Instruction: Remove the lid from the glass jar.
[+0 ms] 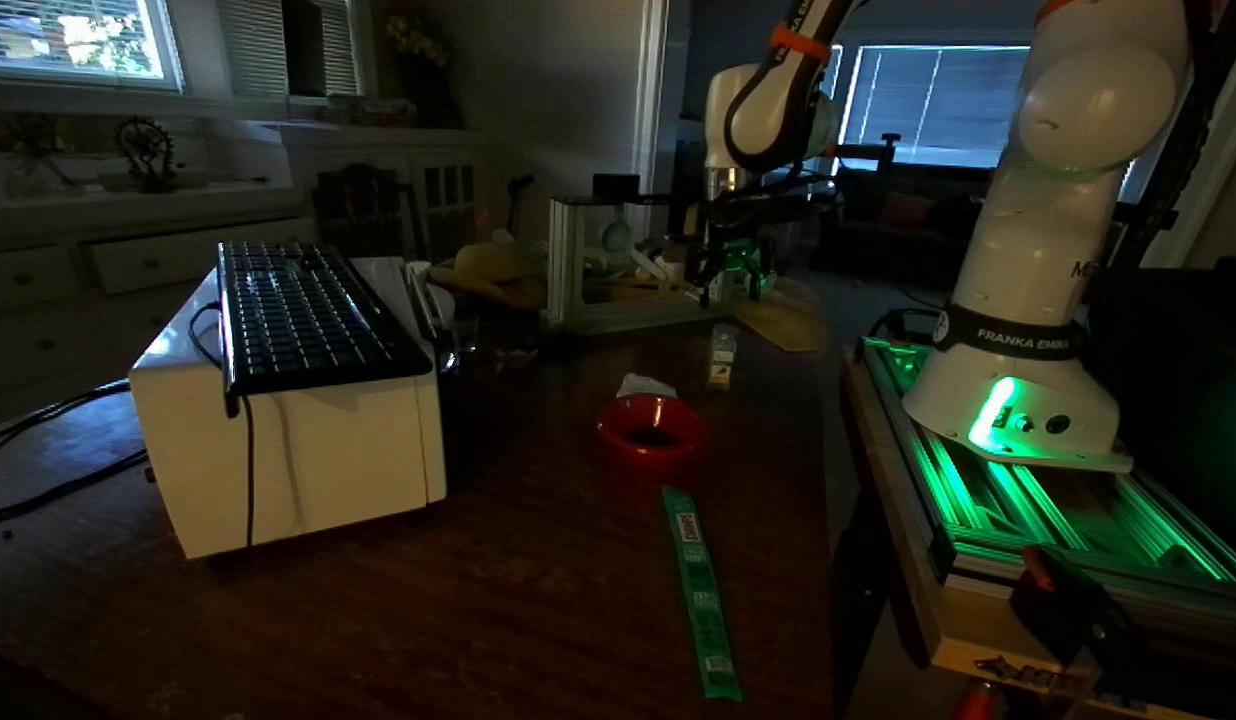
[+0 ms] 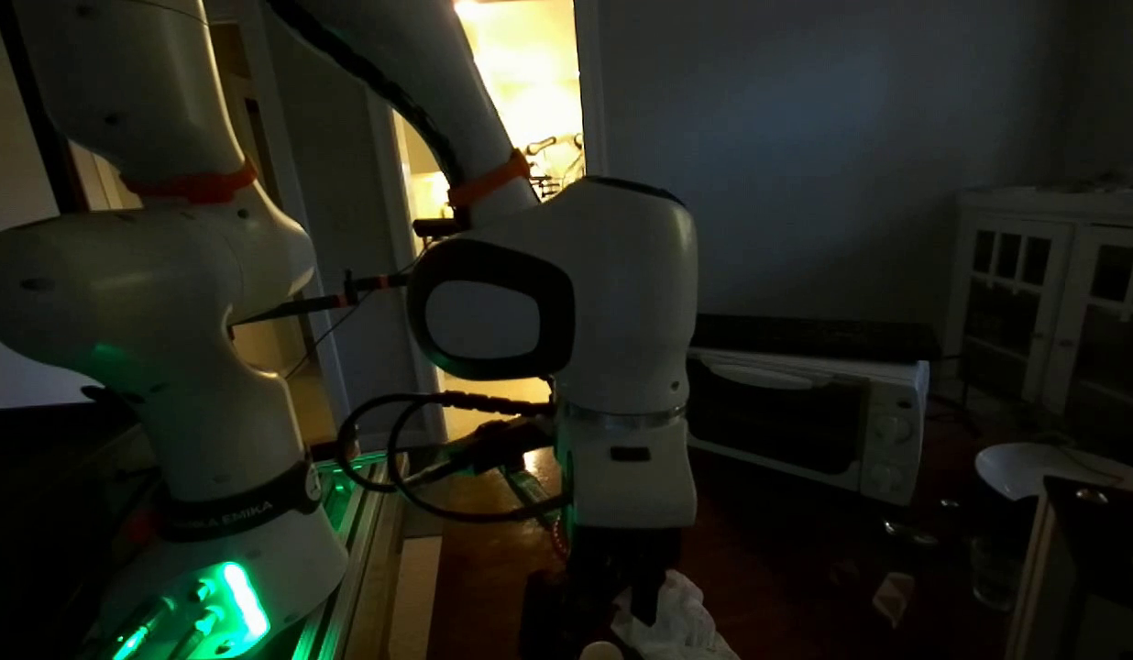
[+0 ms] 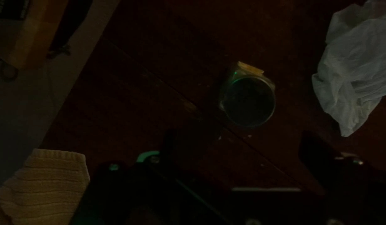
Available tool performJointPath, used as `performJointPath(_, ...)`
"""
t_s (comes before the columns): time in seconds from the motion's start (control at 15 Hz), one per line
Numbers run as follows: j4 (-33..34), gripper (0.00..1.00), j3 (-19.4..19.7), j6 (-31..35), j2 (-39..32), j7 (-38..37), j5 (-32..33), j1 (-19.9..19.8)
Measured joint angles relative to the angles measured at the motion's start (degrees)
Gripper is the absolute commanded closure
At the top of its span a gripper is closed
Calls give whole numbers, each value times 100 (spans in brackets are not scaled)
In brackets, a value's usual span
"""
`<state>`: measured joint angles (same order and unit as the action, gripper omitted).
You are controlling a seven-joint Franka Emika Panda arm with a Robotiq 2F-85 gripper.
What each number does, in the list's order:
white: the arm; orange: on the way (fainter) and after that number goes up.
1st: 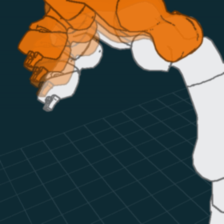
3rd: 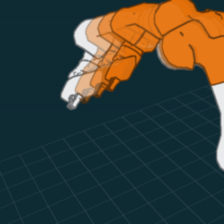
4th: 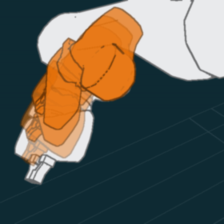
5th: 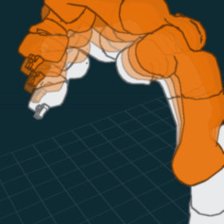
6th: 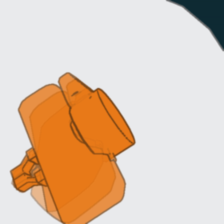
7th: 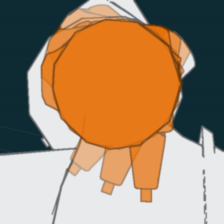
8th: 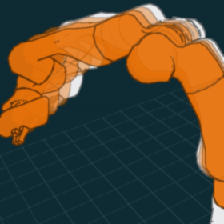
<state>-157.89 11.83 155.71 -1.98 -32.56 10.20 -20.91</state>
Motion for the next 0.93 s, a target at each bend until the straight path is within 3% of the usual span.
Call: performJointPath(0.93, 25, 0, 224, 275, -397, -45, -31, 619)
